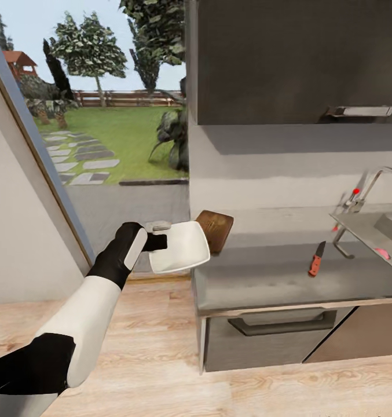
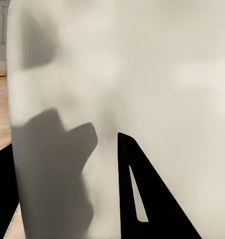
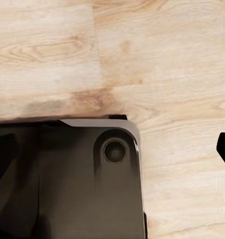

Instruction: In the kitchen, take the Vidalia onion out of the sink, dice it on the chopping board with the paring knife, put the diced onion into the bowl on the countertop, then place both the paring knife and the chopping board into the sink.

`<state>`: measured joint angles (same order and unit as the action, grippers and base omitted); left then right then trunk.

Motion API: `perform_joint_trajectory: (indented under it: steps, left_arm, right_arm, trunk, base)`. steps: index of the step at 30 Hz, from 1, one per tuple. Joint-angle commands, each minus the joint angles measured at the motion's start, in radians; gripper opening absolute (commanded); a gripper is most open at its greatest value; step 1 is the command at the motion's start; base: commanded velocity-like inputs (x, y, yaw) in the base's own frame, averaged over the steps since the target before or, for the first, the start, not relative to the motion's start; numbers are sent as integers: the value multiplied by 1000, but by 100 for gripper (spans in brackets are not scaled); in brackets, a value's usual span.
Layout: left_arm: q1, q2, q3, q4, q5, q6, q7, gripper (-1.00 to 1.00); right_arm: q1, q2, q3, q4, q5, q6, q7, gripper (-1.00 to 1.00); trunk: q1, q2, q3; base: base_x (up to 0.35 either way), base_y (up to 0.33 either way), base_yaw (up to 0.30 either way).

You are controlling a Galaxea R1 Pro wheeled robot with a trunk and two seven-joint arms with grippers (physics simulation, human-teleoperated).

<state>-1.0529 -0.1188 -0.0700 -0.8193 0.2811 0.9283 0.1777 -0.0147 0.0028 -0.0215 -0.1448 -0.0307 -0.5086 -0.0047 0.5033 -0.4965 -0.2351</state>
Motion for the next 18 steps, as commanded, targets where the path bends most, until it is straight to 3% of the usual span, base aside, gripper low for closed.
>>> perform_joint_trajectory:
  steps: [1,18]
  left_arm:
    - [-1,1,-2,-1,12,3,9,-100]
    - [0,1,-2,0,15,3,8,-100]
  right_arm:
    - [-1,0,-1,1,-3,-4,0,100]
    - [-1,0,-1,1,-3,-4,0,100]
  trunk:
    - [0,-1,-1]
    - [0,-1,16]
  base:
    - [0,298,-113]
    - [8,279,-122]
